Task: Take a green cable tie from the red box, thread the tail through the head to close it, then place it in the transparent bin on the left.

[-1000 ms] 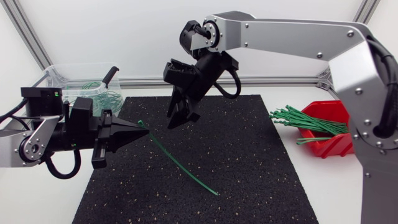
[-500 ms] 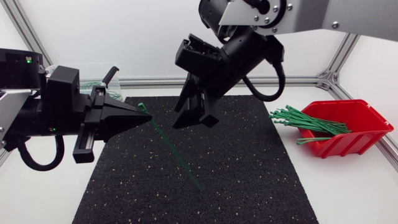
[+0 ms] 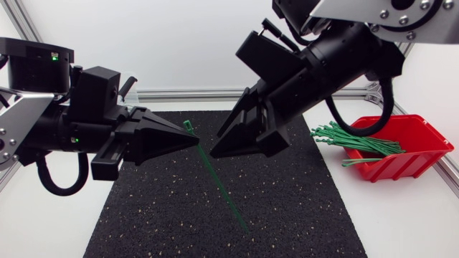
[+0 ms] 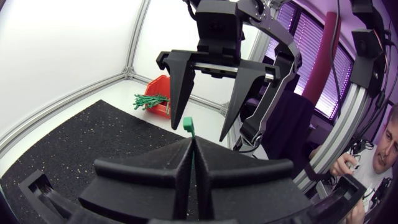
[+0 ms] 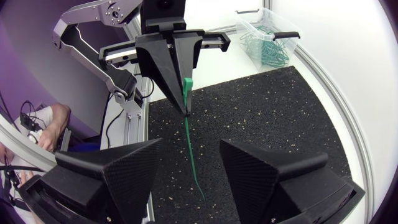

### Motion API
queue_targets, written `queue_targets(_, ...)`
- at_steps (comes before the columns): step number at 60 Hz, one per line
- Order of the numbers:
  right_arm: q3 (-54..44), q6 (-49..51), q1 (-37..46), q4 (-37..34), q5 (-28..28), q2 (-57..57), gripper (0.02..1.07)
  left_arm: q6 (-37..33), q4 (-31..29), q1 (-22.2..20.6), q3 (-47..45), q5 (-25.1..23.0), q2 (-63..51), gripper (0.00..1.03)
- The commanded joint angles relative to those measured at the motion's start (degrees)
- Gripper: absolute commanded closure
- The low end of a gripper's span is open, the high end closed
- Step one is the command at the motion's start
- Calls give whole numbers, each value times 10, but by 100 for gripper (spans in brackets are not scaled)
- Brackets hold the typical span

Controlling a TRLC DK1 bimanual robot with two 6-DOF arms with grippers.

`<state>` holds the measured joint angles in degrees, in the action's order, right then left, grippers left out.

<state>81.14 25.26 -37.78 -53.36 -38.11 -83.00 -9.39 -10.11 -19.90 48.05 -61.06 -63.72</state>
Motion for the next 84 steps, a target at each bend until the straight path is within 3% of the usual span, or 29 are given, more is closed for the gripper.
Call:
queue_targets(1,-29,-36,3,17,-17,6,39,30,-2,-4,21,-10,-9,100)
queue_targets(11,-59,-62,3,65,-42,11,40,42,-1,-1,23,-31,-13,100)
queue_targets(27,-80,-86,5,121,-53,13,57,46,3,7,19,-61,-28,100)
queue_targets(43,-101,-97,9,153,-79,26,90,81,37,32,16,-80,-32,100)
queue_targets(57,-107,-96,8,158,-94,28,91,128,93,29,6,-85,-36,100)
queue_targets(68,-109,-98,8,163,-103,33,101,132,97,26,5,-85,-38,100)
queue_targets(84,-122,-112,7,178,-103,41,101,141,102,23,0,-85,-39,100)
